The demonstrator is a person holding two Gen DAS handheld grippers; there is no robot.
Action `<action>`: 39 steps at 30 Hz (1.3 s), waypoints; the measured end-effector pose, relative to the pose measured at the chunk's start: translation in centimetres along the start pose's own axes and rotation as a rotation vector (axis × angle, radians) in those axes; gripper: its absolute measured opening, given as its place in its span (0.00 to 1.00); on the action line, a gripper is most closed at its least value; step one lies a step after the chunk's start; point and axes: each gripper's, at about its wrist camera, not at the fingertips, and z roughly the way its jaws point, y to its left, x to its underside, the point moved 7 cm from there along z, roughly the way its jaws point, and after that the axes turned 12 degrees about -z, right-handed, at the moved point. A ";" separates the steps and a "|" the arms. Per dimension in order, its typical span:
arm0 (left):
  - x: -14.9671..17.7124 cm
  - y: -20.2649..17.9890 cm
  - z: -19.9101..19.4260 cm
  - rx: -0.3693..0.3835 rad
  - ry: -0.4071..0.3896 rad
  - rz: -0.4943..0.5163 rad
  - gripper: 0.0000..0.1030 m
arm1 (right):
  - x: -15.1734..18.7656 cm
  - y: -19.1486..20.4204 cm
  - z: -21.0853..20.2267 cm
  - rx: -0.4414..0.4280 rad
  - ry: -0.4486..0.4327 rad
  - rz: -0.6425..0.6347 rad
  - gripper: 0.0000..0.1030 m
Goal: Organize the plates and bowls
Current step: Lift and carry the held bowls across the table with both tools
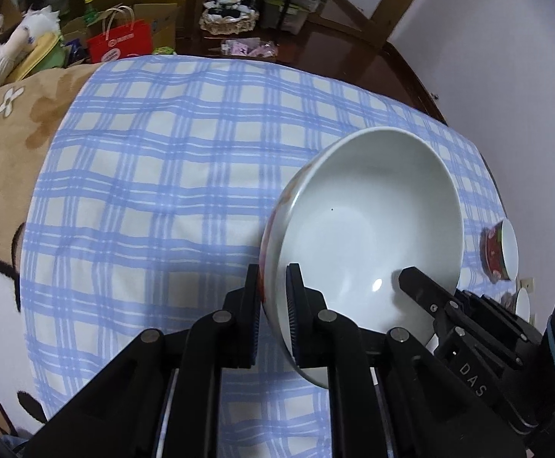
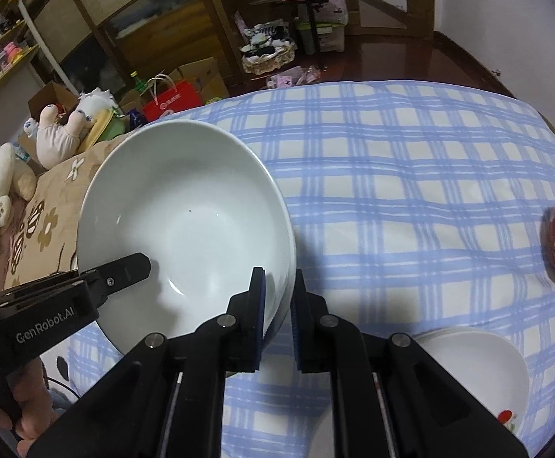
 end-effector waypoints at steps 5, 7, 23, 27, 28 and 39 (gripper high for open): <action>1.0 -0.6 1.0 -0.025 0.035 0.033 0.12 | 0.9 -1.0 0.0 0.004 0.020 0.019 0.13; 1.4 -0.7 1.4 -0.026 0.049 0.034 0.12 | 1.3 -1.3 0.3 0.005 0.032 0.025 0.13; 2.6 -1.0 4.1 -0.050 0.133 0.055 0.12 | 3.0 -2.6 1.4 0.034 0.080 0.057 0.13; 2.6 -0.9 4.1 -0.054 0.139 0.061 0.12 | 3.5 -2.7 1.6 0.034 0.090 0.058 0.13; 2.6 -1.0 4.1 -0.054 0.141 0.062 0.12 | 3.5 -2.7 1.7 0.034 0.092 0.058 0.13; 3.0 -1.4 4.7 -0.051 0.157 0.077 0.12 | 4.2 -2.9 1.7 0.047 0.112 0.068 0.13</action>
